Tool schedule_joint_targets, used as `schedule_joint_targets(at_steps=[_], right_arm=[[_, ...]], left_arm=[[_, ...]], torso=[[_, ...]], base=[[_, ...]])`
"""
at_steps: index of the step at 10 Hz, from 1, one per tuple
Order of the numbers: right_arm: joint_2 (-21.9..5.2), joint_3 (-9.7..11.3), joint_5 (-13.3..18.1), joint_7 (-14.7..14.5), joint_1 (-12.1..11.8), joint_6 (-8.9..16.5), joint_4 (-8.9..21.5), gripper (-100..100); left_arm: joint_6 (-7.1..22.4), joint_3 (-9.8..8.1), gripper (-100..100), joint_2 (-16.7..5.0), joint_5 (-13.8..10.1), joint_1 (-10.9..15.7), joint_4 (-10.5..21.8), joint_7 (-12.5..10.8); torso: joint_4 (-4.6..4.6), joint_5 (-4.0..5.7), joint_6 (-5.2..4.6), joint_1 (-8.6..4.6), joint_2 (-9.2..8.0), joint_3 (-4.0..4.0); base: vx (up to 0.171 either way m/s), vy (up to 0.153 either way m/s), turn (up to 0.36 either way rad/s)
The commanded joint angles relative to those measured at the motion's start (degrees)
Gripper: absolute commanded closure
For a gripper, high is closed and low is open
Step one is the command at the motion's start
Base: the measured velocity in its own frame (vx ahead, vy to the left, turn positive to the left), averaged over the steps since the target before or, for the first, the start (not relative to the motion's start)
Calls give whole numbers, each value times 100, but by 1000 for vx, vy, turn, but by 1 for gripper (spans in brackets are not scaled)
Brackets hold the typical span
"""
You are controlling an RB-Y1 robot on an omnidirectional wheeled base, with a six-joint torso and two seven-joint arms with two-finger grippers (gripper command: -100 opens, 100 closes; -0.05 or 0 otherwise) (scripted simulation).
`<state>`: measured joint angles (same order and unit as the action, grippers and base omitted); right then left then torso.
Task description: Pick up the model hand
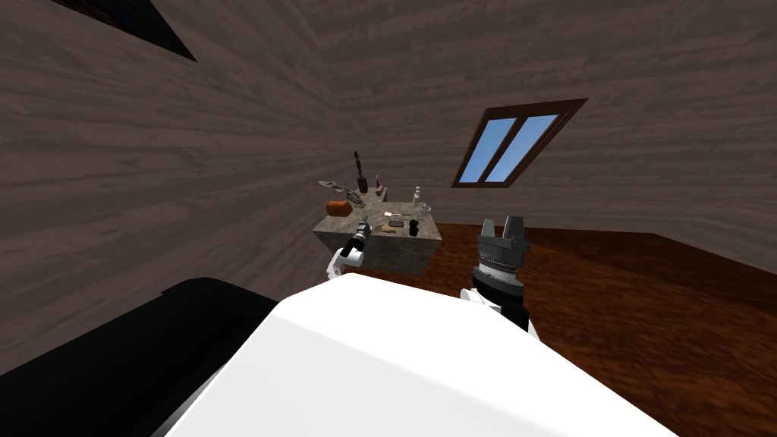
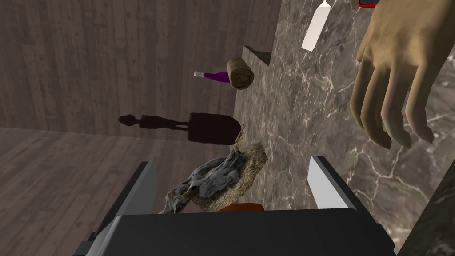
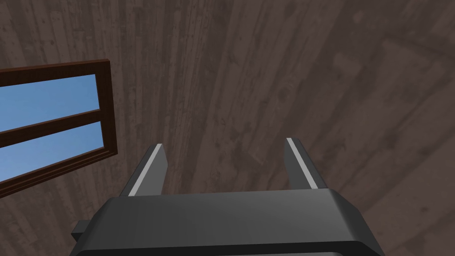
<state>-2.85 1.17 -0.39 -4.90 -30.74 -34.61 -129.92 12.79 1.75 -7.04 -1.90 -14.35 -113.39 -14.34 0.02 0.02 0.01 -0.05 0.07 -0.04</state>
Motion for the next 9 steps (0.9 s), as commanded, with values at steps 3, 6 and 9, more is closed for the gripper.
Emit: schedule_joint_targets(at_steps=[3,6,9], right_arm=[[0,0,0,0,0,0,0,0],[0,0,0,0,0,0,0,0],[0,0,0,0,0,0,0,0]], left_arm=[[512,34,-100,51,-66,158,291,-113],[896,54,-100,75,-119,273,466,-197],[1379,79,-100,107,-187,417,680,-304]], torso=[[0,0,0,-1,1,0],[0,0,0,0,0,0],[0,1,1,-2,1,-1]], base=[[19,-19,4],[19,-16,4],[22,-21,5]])
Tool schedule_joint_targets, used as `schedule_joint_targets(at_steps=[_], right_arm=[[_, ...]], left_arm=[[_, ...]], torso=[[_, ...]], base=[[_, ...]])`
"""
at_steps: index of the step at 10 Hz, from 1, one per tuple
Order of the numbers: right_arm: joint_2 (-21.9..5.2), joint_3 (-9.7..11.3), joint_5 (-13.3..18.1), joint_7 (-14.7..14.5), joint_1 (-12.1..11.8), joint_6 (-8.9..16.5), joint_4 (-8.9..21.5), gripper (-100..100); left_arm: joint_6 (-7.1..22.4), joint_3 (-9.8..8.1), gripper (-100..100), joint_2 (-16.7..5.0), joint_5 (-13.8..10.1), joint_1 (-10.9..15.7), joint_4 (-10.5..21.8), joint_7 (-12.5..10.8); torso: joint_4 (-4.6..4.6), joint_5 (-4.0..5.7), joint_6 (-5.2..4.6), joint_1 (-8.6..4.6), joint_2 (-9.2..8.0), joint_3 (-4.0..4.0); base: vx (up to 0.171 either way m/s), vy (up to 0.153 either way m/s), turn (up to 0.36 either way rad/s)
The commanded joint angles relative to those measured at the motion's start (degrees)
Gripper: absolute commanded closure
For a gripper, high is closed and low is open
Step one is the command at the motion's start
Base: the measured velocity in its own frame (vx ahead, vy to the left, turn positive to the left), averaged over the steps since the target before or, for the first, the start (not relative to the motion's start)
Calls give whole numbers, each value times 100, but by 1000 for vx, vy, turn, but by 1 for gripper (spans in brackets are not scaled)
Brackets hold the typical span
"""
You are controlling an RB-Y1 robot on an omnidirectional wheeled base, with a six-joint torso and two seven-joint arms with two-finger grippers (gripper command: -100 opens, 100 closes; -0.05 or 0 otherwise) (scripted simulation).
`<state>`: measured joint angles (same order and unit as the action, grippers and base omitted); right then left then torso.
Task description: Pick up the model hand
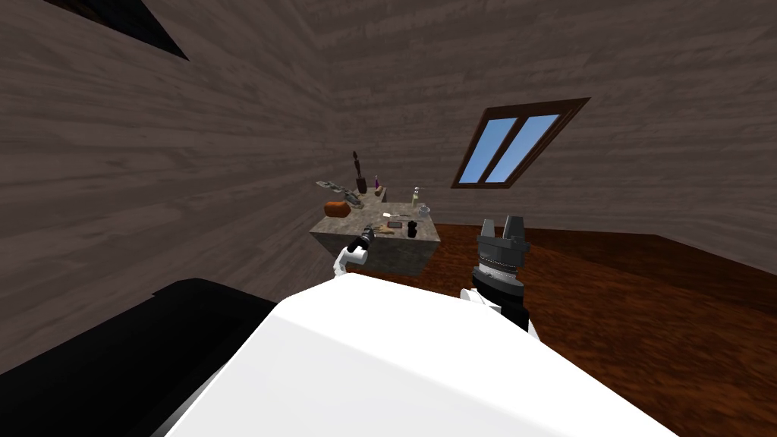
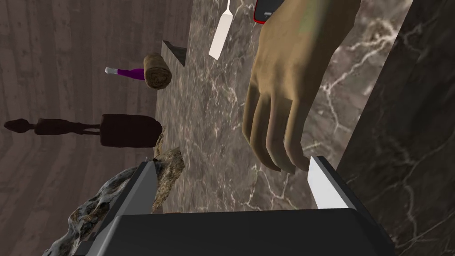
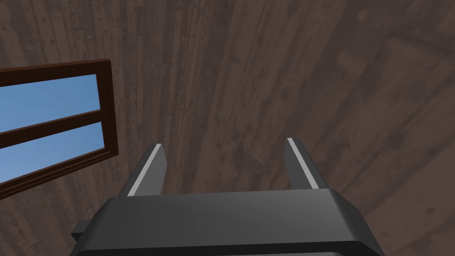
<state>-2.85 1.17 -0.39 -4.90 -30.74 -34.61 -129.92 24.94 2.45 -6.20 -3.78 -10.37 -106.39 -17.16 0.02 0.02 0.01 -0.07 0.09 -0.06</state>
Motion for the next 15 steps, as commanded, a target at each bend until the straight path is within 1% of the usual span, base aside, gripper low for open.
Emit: schedule_joint_targets(at_steps=[1,3,6,7,8,9,10,11,12,15], right_arm=[[0,0,0,0,0,0,0,0],[0,0,0,0,0,0,0,0],[0,0,0,0,0,0,0,0],[0,0,0,0,0,0,0,0],[0,0,0,0,0,0,0,0],[0,0,0,0,0,0,0,0],[0,0,0,0,0,0,0,0],[0,0,0,0,-1,0,0,0],[0,0,0,0,0,0,0,0],[0,0,0,0,0,0,0,0]], left_arm=[[164,8,-100,23,1,19,-21,-22],[409,21,-100,43,-34,92,81,-76],[683,36,-100,92,-72,171,188,-138],[618,37,-100,71,-70,124,124,-121],[646,38,0,72,-73,127,125,-126],[527,19,-100,97,-69,183,298,-104],[477,11,-100,108,-68,207,372,-95],[534,17,-100,98,-71,186,305,-104],[517,16,100,100,-71,191,317,-102],[517,14,100,100,-72,193,314,-105]], torso=[[0,0,0,0,0,0],[-1,-1,0,3,-5,3],[-1,0,0,3,-5,3],[-1,0,0,3,-5,3],[-2,-1,1,6,-7,4],[-2,-1,1,7,-9,5],[1,-1,0,8,8,-4],[4,-2,1,10,21,-12],[3,-2,1,9,9,-6],[0,-1,-1,8,-9,5]], base=[[15,-12,0],[13,-10,2],[12,-12,3],[6,-5,1],[0,0,0],[62,1,-10],[94,6,-12],[40,3,-2],[7,0,1],[0,0,0]])
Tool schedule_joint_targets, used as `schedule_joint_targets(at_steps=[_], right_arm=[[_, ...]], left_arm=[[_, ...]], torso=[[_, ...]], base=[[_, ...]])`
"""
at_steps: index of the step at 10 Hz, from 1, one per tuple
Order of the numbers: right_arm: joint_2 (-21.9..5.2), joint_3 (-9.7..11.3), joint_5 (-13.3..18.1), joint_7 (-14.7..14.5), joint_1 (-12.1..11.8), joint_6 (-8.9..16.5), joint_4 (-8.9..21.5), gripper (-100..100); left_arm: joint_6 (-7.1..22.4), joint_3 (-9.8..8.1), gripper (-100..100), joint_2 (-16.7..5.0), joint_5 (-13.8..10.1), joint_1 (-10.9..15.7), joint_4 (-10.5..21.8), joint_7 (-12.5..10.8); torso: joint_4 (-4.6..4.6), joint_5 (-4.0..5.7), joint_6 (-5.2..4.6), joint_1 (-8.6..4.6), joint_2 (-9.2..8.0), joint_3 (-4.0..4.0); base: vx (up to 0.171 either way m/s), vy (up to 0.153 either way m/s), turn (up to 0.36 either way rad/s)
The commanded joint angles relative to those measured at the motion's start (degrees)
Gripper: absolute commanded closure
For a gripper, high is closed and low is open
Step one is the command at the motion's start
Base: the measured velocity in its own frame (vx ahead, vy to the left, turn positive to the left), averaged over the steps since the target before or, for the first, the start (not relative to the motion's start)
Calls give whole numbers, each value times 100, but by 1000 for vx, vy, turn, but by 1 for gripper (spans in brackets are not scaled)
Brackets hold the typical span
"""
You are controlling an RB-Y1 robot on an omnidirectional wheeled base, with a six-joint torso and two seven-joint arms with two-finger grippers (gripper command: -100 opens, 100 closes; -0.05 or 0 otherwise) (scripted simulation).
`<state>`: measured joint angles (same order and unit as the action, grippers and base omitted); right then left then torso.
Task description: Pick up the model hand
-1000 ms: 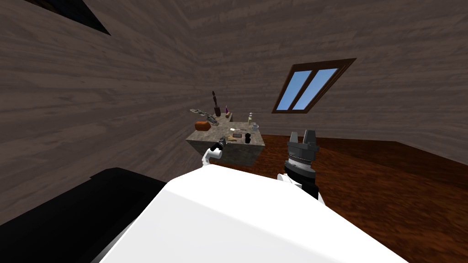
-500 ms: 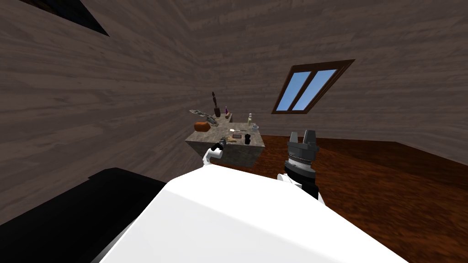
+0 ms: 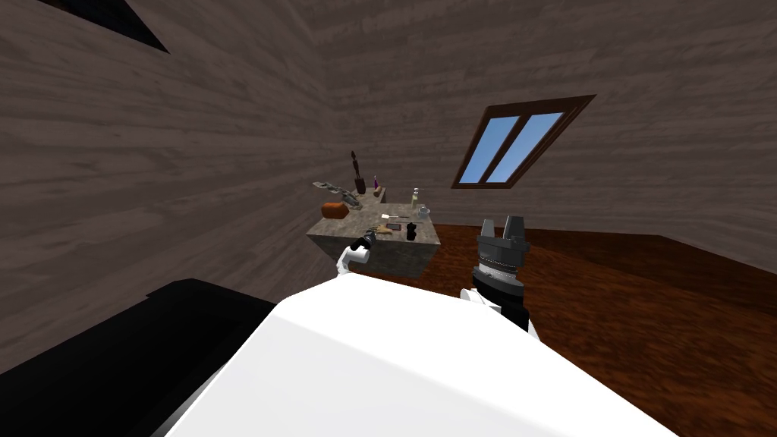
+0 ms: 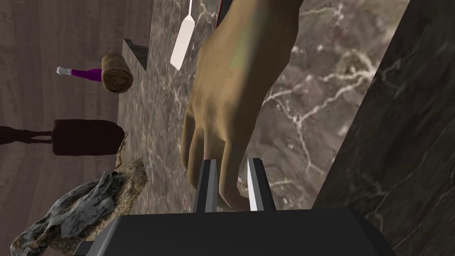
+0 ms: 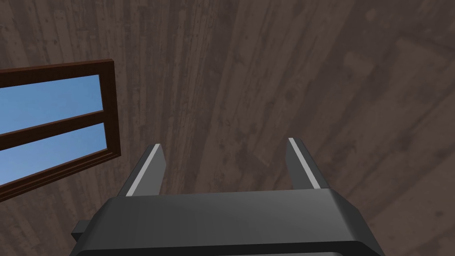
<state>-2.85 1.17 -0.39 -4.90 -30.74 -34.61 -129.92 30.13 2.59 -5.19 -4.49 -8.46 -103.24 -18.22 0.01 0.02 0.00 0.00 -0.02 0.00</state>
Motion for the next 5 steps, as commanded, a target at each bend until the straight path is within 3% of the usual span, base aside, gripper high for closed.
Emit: schedule_joint_targets(at_steps=[1,2,3,4,5], right_arm=[[0,0,0,0,0,0,0,0],[0,0,0,0,0,0,0,0],[0,0,0,0,0,0,0,0],[0,0,0,0,1,0,0,0],[0,0,0,0,1,0,0,0]], left_arm=[[0,0,100,0,0,0,0,0],[1,0,0,0,0,-1,1,0],[109,21,100,-25,0,-57,-166,-17],[48,8,100,-22,-7,-23,-83,-8],[64,9,0,-25,-7,-28,-93,-10]], torso=[[0,0,0,0,0,0],[-1,0,0,-1,-1,1],[-2,1,0,-1,-2,2],[-5,1,2,-5,-26,14],[-7,2,1,-4,-23,15]], base=[[0,0,0],[0,0,0],[-69,-10,11],[-44,-6,5],[-6,-1,0]])
